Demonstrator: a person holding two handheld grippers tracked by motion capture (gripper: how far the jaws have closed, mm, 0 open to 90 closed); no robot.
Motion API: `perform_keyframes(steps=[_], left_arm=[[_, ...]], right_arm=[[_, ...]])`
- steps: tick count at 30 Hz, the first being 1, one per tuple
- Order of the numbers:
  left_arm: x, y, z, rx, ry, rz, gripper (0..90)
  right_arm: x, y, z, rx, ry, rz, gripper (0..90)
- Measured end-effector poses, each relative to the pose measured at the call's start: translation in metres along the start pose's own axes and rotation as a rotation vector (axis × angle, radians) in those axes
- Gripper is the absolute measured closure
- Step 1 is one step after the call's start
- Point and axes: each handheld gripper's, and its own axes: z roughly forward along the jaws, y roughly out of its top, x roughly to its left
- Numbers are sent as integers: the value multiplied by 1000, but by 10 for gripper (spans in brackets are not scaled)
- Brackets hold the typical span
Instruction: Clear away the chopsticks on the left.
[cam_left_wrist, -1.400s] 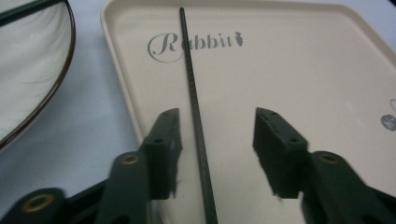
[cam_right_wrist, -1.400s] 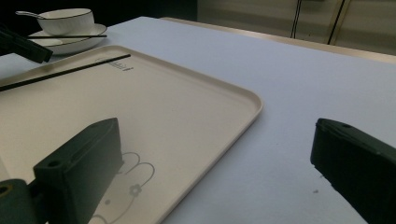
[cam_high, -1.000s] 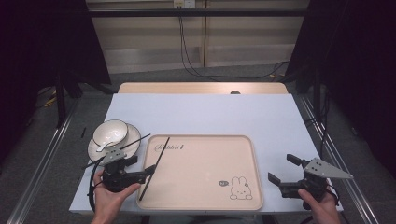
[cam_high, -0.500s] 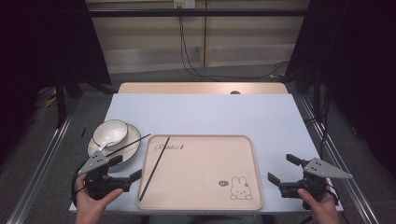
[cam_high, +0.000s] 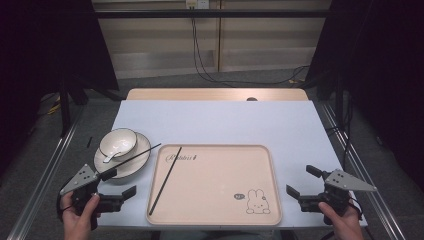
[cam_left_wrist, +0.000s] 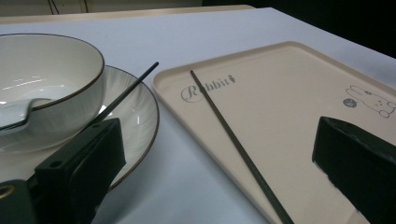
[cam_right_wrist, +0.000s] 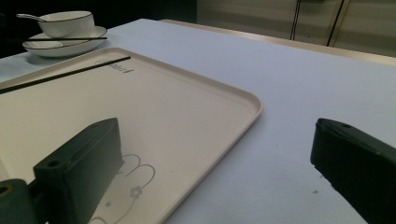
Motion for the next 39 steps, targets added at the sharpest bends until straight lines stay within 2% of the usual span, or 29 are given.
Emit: perform_keyframes(steps=[2, 8, 11, 15, 19, 20, 26, 32, 33, 38, 39], left_arm=[[3, -2, -4, -2, 21, -7, 23], [16, -6, -20, -7, 42, 6, 29], [25, -7, -26, -4, 64, -13, 35], [34, -6, -33, 9, 60, -14, 45], [43, -5, -36, 25, 66, 2, 49], [46, -5, -37, 37, 78, 5, 49], [61, -6, -25, 99, 57, -9, 65], [74, -1, -14, 145, 74, 51, 90], [77, 0, -12, 155, 65, 58, 94], [83, 3, -4, 187, 68, 80, 210], [85, 5, -3, 209, 73, 89, 217]], right_arm=[[0, 0, 0, 0, 0, 0, 21], [0, 0, 0, -1, -1, 1, 21], [0, 0, 0, 2, -1, 1, 21], [1, 0, 0, 1, 3, 4, 21], [0, 0, 0, 3, 0, 2, 21], [0, 0, 0, 3, -1, 0, 21], [1, 0, 1, 6, 0, 3, 21], [0, 0, 0, 6, -2, 2, 21], [0, 0, 0, 6, -2, 3, 21], [0, 0, 0, 6, -1, 2, 21], [0, 0, 0, 7, -1, 5, 21]])
